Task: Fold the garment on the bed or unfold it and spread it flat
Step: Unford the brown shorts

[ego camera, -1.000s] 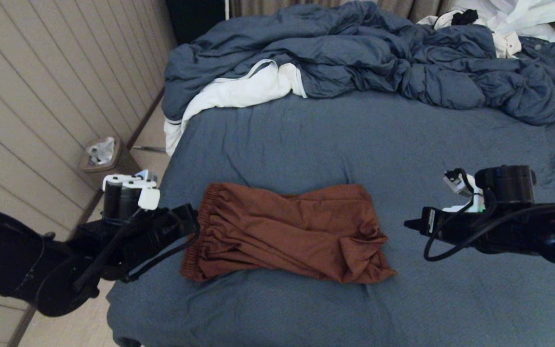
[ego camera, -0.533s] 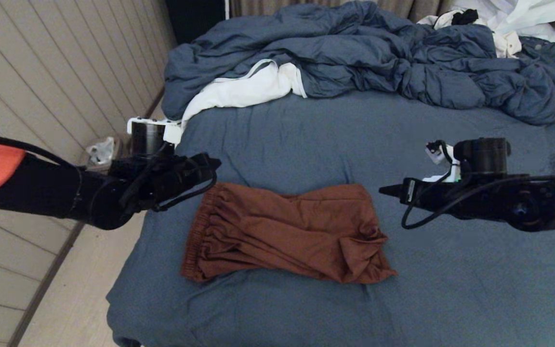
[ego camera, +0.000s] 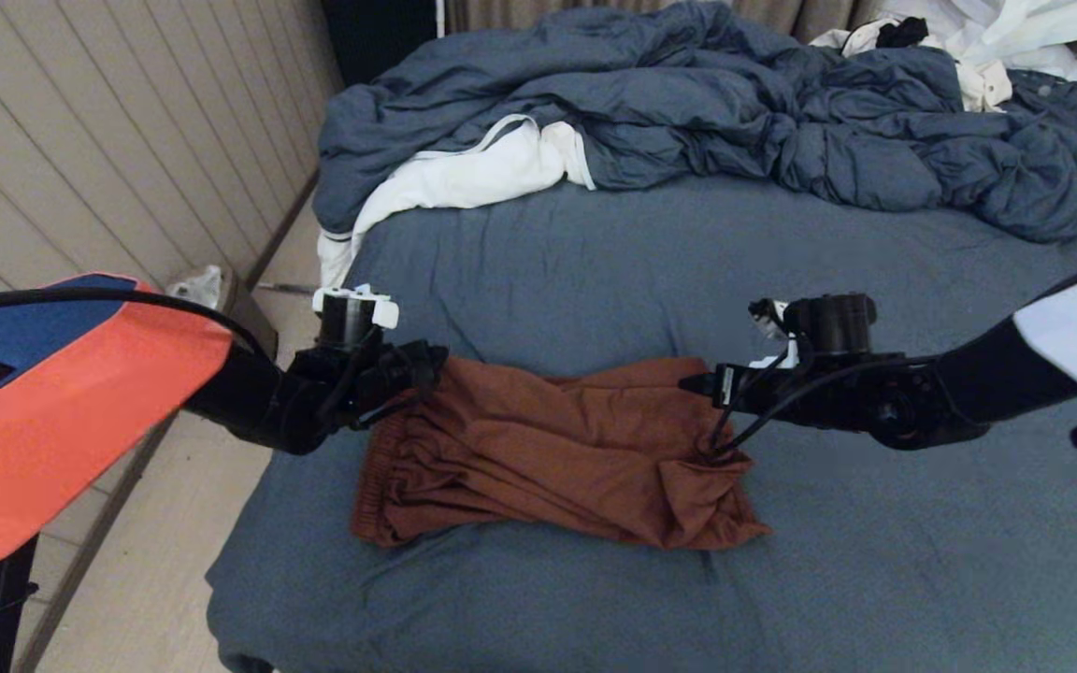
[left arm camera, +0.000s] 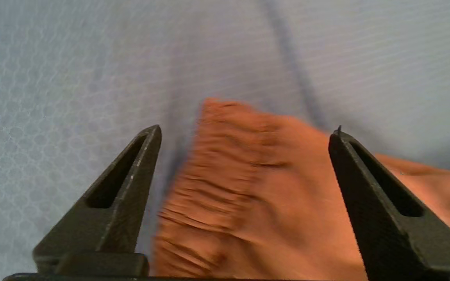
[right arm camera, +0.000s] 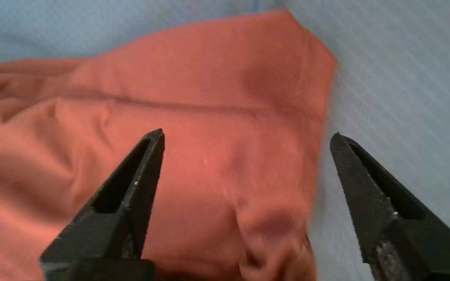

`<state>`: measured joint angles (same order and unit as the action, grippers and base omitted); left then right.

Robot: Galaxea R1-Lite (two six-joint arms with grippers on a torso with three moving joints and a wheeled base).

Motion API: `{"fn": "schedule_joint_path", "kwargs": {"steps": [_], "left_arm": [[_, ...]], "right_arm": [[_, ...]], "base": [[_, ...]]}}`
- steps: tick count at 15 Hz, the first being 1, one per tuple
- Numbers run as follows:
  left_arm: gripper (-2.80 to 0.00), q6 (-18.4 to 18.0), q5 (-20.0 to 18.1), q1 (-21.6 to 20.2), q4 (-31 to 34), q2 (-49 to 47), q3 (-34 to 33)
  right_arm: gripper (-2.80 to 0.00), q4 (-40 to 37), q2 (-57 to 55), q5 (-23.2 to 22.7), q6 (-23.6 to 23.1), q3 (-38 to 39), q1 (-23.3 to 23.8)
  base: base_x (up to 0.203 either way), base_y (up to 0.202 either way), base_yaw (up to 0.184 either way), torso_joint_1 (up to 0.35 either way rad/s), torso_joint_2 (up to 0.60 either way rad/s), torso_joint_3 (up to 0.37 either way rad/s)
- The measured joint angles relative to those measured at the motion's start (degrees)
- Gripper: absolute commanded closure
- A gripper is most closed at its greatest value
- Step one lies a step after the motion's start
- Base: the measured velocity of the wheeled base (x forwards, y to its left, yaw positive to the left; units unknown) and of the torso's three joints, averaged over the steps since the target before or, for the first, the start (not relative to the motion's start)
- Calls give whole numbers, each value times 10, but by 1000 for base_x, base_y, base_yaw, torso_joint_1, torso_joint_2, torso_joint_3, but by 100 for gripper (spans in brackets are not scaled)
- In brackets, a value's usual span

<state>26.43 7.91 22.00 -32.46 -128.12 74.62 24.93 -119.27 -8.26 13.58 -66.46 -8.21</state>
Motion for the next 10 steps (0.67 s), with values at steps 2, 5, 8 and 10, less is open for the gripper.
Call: {"fn": "schedule_joint_path", "kwargs": {"steps": [2,5,8,10], "left_arm": [[-280,-1,-3,-19,-3,-15,0],[-280,0,-4,-28,-3,-22,0],[-280,0,-4,-29,-4,-23,-1],[-280,2,-4,-26,-4,-20,-3]], "right_arm": [[-280,36,-22,14,-6,-12,-7],[-280,45,-48,21,-10,-39,-11],[-280,45,-63,33,-11,-56,-17],[-280,45,-68,34,-11,-59,-17]], "base": [[0,0,0,0,0,0],[0,0,0,0,0,0],[0,0,0,0,0,0],[0,0,0,0,0,0]]}}
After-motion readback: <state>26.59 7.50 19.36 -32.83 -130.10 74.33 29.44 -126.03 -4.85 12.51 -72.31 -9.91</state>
